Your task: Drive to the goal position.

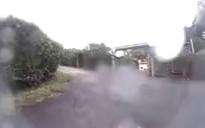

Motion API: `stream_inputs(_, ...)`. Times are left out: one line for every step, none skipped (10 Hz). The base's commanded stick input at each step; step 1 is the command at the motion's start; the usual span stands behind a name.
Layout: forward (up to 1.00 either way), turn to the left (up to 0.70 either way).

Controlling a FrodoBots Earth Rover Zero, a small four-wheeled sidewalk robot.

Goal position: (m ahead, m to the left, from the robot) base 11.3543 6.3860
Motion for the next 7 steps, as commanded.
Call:
stream_inputs(0.70, 0.00)
stream_inputs(0.70, 0.00)
stream_inputs(0.70, 0.00)
stream_inputs(0.70, 0.00)
stream_inputs(0.70, 0.00)
stream_inputs(0.70, 0.00)
stream_inputs(0.70, 0.00)
